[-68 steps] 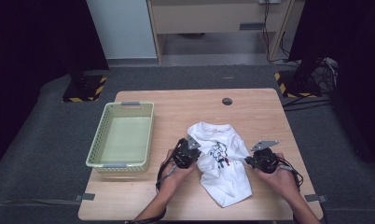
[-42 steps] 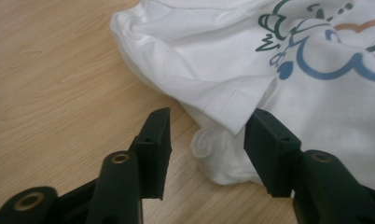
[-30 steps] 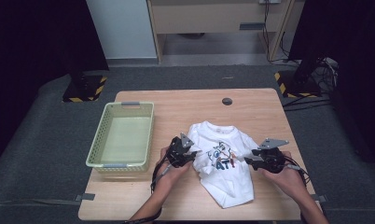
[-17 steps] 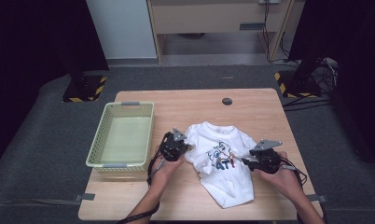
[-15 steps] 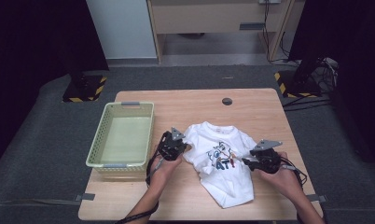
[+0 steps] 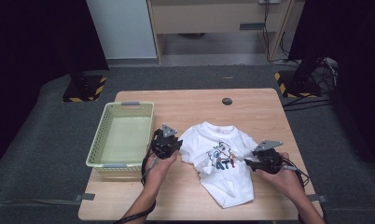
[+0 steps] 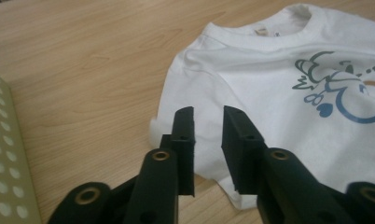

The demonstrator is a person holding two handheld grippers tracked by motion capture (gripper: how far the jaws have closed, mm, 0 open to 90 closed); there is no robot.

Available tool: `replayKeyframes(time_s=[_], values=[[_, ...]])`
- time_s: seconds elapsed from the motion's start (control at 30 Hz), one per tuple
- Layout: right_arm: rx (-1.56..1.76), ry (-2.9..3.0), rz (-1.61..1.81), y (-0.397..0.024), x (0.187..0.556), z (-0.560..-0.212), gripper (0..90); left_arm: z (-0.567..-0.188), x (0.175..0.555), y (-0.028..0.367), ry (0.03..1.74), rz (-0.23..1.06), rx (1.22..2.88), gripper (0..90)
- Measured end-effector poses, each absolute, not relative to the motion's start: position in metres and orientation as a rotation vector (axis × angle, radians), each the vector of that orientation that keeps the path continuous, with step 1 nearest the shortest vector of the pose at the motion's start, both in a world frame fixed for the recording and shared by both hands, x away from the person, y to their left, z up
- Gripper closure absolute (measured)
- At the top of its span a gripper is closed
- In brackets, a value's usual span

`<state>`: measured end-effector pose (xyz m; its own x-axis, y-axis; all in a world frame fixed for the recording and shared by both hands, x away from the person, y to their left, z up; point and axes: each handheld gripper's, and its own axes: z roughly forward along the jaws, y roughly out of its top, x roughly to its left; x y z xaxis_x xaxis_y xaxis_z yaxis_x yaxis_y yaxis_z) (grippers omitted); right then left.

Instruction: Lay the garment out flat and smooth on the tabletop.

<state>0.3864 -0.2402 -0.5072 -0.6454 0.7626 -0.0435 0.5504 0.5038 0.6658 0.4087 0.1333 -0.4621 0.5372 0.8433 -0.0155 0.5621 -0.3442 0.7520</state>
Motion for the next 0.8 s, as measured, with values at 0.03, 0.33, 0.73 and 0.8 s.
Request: replayKeyframes(time_s=[0.03,0.33,0.73,0.8], values=[[1.1,2.418,0.9,-0.24,0.386,-0.507,49.0,-0.461,0.408,0.133,1.13,0.498,2.047,71.1],[1.107,2.419,0.89,-0.238,0.381,-0.506,66.3,-0.477,0.403,0.11,1.057,0.517,2.157,57.6],[1.182,2.402,0.876,-0.23,0.386,-0.515,57.2,-0.513,0.399,0.077,0.975,0.421,2.304,50.2],[1.183,2.4,0.871,-0.231,0.388,-0.516,64.5,-0.514,0.399,0.077,0.977,0.417,2.306,50.2]])
